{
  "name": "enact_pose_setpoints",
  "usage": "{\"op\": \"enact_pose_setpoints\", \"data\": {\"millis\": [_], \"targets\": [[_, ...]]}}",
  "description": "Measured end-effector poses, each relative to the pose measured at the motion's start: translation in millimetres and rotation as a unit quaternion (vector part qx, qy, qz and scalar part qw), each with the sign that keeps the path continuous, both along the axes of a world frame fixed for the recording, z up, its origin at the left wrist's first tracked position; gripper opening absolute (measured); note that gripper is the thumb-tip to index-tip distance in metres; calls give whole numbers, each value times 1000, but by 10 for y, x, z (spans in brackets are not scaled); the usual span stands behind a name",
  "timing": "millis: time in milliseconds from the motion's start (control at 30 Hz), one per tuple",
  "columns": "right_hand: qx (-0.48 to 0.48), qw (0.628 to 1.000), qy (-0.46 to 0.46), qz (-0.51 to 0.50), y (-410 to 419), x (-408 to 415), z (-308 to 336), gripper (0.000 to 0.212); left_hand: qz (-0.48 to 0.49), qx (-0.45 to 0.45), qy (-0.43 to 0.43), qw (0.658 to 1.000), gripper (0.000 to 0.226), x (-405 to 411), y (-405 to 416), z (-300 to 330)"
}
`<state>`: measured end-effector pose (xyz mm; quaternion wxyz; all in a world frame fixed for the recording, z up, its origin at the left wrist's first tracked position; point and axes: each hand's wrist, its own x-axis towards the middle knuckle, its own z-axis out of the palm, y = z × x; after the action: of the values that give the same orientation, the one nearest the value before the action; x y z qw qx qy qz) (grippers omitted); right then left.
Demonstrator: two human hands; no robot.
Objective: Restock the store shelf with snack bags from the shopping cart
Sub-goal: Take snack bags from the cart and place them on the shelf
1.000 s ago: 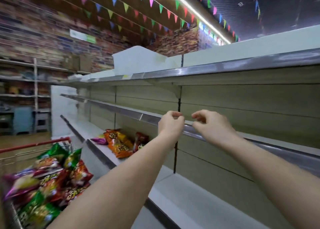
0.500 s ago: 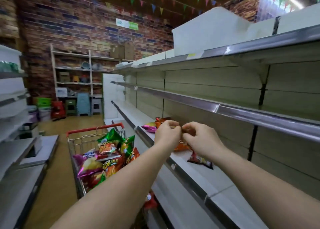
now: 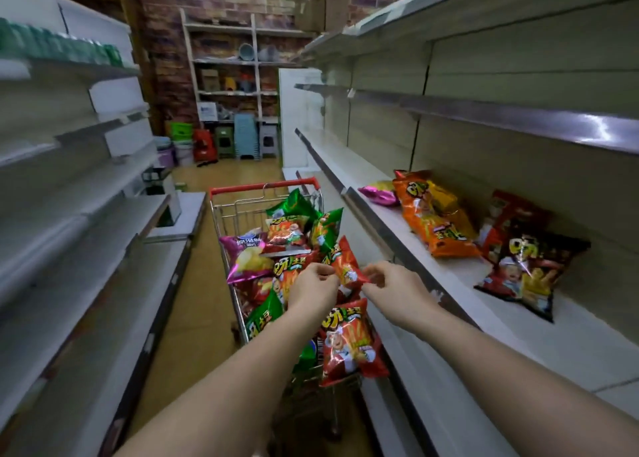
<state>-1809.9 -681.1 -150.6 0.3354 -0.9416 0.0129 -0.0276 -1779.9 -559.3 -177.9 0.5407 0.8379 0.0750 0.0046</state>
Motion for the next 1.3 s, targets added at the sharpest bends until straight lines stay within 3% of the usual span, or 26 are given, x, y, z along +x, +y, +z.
{"op": "enact_pose_setpoints", "data": {"millis": [400, 600, 700, 800, 1033, 1300], "targets": [[-1, 984, 175, 20, -205, 1159, -1316, 39, 31, 41, 125, 991, 32, 625, 22, -1087], [-11, 979, 200, -21, -198, 1457, -1808, 44, -2, 53, 154, 987, 40, 979, -31, -1509], [2, 974, 220, -55, -193, 1564, -2018, 59, -25, 63, 164, 984, 46, 1164, -56, -1665], [39, 964, 251, -80, -189, 1655, -2164, 72, -34, 51, 189, 980, 52, 1340, -76, -1837], [75, 951, 276, -118, -184, 1826, -2389, 73, 6, -41, 285, 958, 58, 1587, -80, -2160], [128, 933, 299, -153, -154, 1946, -2493, 76, 25, -128, 330, 935, 76, 1669, -123, -2257]]}}
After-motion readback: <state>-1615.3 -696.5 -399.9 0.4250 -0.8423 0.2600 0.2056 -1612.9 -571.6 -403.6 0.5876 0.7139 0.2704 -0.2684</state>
